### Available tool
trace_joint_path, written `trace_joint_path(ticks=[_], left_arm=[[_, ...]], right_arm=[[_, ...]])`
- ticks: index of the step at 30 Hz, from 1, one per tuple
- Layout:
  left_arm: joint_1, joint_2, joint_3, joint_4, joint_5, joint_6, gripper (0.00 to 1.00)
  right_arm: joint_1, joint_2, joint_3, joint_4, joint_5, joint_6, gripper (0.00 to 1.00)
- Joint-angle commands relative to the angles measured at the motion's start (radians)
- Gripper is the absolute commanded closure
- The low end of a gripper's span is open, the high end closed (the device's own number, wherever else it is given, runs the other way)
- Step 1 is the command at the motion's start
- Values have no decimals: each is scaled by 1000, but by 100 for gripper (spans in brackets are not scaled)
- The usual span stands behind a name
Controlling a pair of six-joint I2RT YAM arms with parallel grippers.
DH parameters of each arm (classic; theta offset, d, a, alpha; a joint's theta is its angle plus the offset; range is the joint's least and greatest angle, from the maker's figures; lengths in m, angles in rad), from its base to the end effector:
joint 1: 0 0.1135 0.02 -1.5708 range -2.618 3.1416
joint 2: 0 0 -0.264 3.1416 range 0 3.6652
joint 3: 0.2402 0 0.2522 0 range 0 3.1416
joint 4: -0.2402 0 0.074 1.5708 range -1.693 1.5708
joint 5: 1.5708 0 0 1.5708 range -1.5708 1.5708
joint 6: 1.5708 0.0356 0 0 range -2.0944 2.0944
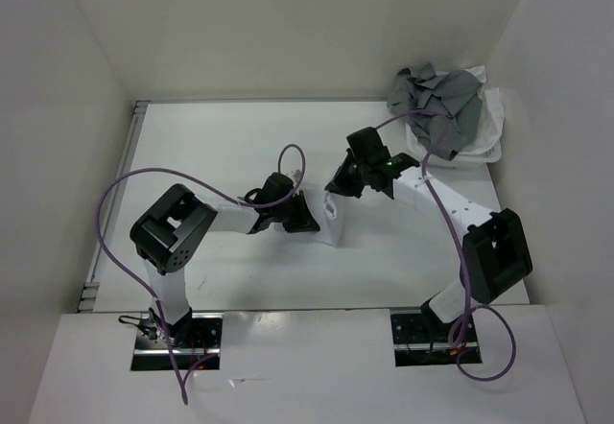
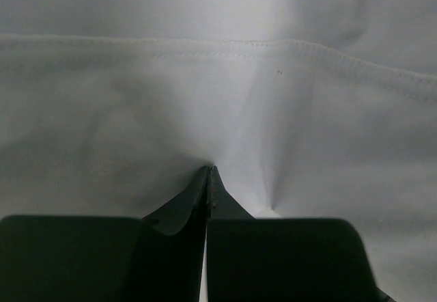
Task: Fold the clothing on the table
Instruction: Fold the skirt
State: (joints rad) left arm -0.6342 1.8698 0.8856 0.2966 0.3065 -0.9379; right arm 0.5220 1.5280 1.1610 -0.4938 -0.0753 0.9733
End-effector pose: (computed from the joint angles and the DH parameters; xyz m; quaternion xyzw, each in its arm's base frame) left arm 0.2891 -0.2260 0.1265 -0.0707 0.8931 -0.3964 0.2008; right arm 0.2849 0.1670 0.2623 0.1969 0.9162 0.2620 0.2307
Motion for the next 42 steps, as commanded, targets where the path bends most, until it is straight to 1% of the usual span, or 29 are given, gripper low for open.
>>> trace_joint_path(ticks=[1,6,10,18,22,31,37,42], left_arm=[[-15,60,0,-41,-41,4,100],[-15,71,-10,-40,-30,4,100],[-15,71,-10,-40,-30,4,100],[-15,71,-10,-40,-30,4,100],[-15,62,-10,-40,-30,4,100],[-24,61,0,-50,-30,4,100],[-24,61,9,-50,-30,-6,100],[-24,52,18,-50,-30,-6,100]], right_arm=[[12,41,68,95,-23,-4,100],[45,112,100,130,-57,5,100],[64,164,109,204,-112,14,100],[119,195,131,247,-152,25,100],[119,195,109,300,-198,25,100],[160,130,100,319,-250,34,100],[170,58,89,319,-250,34,100],[170,1,59,297,-218,34,100]])
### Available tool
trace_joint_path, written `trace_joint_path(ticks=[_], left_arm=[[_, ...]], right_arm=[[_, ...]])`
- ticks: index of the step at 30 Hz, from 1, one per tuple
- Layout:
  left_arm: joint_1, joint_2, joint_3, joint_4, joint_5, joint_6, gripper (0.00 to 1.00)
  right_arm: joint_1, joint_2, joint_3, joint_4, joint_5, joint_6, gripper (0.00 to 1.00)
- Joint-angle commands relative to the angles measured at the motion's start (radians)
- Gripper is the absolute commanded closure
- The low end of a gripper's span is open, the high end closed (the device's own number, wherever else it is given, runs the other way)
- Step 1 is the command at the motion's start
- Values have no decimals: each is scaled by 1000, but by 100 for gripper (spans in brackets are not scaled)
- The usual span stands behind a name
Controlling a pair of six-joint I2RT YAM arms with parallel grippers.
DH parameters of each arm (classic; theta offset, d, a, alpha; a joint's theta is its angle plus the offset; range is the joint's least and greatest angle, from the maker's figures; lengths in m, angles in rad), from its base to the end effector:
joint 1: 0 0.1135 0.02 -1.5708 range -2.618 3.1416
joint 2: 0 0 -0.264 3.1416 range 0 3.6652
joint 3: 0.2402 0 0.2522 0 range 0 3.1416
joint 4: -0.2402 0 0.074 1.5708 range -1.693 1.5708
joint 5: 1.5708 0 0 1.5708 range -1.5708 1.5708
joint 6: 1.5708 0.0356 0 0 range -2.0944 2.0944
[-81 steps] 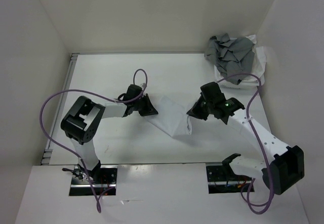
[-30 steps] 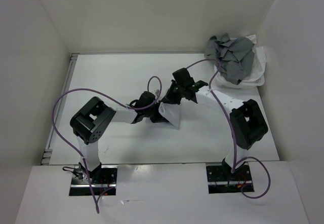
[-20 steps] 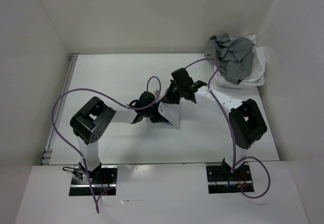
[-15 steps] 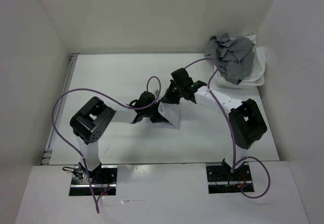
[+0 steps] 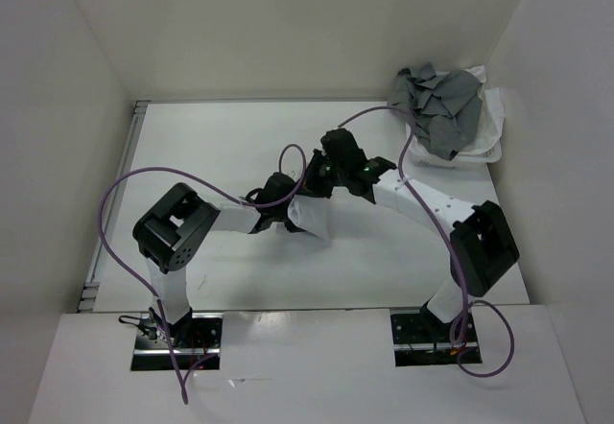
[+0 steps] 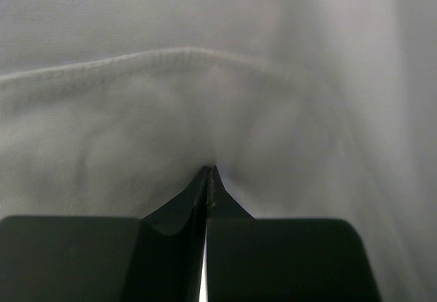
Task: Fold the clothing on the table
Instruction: Fold the skirt
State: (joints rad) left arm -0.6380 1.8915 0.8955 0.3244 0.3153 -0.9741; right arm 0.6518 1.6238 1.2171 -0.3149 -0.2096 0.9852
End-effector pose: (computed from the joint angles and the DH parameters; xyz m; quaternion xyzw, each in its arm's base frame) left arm 0.2916 -0.2299 0.1240 -0.0815 0.8883 -0.4076 0.1951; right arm 0.2852 0.2269 0.2634 0.1079 0.9008 0.3643 0.2104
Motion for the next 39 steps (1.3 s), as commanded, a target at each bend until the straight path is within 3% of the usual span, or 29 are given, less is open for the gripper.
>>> trace_joint_path(ticks=[1,23,39], left_arm=[[-20,31,8,-77,-39,31,100],[-20,-134,102,-240,-148,91,100],[87,-255,109,-372,-301,146,100]], right_arm=[[40,-110,2,103,-70,23,100],[8,-102,-77,68,-22,-6,100],[-66,-64,-59,79,-33,-36,100]])
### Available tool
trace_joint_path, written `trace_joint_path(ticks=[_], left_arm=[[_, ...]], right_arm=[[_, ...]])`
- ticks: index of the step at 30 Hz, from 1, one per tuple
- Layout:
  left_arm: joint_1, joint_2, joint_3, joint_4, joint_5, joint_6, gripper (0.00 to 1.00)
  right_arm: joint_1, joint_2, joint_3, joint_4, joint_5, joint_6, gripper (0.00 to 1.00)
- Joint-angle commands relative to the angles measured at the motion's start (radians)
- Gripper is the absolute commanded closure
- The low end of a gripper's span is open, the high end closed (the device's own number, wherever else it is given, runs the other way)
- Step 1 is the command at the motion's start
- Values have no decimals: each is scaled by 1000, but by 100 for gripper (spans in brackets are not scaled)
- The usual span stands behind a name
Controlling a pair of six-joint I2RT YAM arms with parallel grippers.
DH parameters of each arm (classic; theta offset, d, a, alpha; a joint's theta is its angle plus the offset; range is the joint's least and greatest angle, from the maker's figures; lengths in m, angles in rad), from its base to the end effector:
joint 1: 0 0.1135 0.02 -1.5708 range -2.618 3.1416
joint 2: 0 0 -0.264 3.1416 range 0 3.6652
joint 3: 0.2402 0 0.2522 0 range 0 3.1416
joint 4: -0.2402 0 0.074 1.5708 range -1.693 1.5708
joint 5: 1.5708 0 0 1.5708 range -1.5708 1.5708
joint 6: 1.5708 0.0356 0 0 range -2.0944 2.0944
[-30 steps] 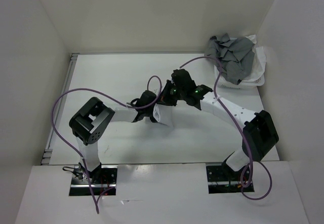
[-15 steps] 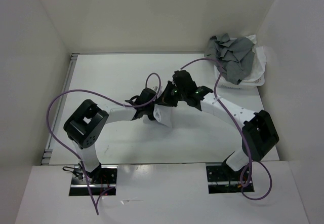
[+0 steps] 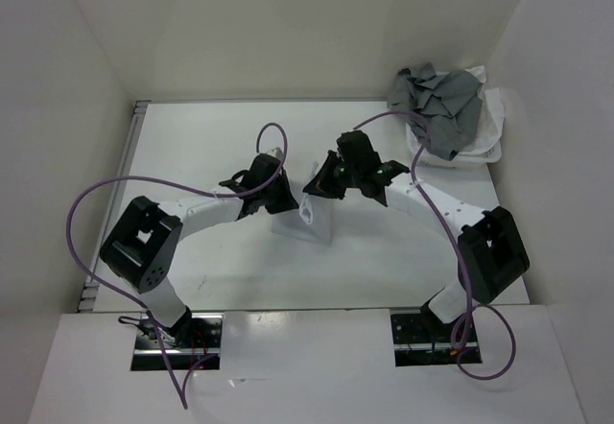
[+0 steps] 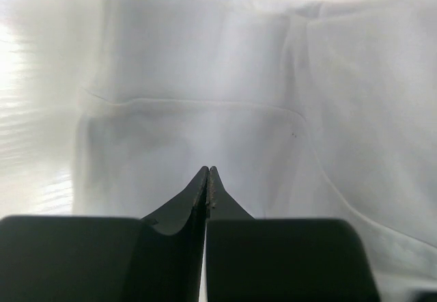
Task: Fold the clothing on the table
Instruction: Fold the skirt
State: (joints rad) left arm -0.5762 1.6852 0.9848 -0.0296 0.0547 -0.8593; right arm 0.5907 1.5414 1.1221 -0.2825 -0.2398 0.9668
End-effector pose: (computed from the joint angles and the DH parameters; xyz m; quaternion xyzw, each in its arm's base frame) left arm 0.2989 -0.1965 0.1907 -0.1177 0.9050 -0.2871 0.2909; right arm 0.2804 0.1982 0.2624 0.1189 0.8941 0.3708 0.2213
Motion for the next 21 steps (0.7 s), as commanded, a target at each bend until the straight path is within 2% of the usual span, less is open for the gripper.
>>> trace_joint_path(ticks=[1,21], left_arm=[[26,-48,11,-18,-41,31,100],[159,-113,-63,-47,-41,59,100]], right_arm=[[-5,38,48,46,-12,-26,100],[15,298,133,147,-75,-27,100]])
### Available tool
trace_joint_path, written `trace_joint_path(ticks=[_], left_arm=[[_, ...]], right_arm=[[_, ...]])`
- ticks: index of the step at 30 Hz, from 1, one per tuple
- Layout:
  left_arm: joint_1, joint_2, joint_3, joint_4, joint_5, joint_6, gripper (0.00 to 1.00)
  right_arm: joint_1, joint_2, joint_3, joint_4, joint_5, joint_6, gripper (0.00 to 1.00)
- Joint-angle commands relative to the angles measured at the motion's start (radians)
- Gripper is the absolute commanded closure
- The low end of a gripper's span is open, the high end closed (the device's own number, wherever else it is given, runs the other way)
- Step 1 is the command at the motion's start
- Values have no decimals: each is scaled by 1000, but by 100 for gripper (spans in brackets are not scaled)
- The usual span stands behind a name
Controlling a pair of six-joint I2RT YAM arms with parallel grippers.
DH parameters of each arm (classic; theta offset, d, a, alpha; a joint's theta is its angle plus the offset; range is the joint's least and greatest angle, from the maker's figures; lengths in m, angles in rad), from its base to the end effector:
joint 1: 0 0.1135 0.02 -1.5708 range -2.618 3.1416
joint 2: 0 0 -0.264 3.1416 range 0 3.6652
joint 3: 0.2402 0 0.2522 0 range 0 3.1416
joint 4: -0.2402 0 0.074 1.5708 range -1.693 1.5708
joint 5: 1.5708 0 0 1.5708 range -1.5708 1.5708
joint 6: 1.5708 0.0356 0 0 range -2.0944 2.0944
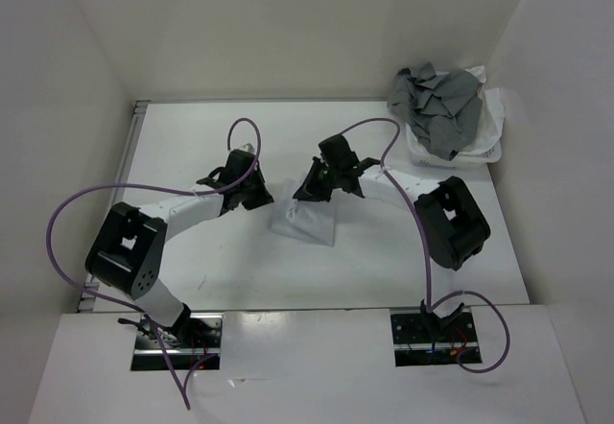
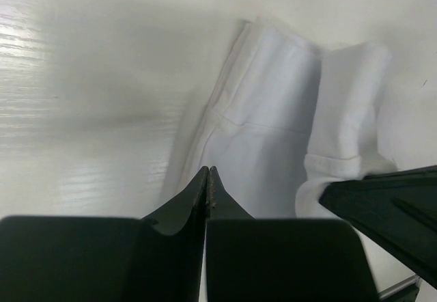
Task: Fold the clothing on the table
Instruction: Fold the skirt
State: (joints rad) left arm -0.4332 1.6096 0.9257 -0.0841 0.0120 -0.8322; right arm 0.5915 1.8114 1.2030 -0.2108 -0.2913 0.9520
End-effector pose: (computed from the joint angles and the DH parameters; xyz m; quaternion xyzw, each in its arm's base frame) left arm 0.3056 -0.1418 0.1929 -0.1801 0.9027 -0.2355 0.3118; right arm 0.3197 0.2271 0.2001 0.1126 0.9150 0.3500 0.1661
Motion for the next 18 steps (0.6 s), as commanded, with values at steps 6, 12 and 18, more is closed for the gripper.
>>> trace_joint_path(ticks=[6,12,18], left_arm=[[36,-37,-24,17,20,31,100],[36,-7,-33,46,39,31,100],[36,29,-64,70,49,22,100]], right_arm=[[48,42,61,94,-43,-12,100],[67,16,40,94,-32,-12,100],[67,83,63,106,-65,-12,100]])
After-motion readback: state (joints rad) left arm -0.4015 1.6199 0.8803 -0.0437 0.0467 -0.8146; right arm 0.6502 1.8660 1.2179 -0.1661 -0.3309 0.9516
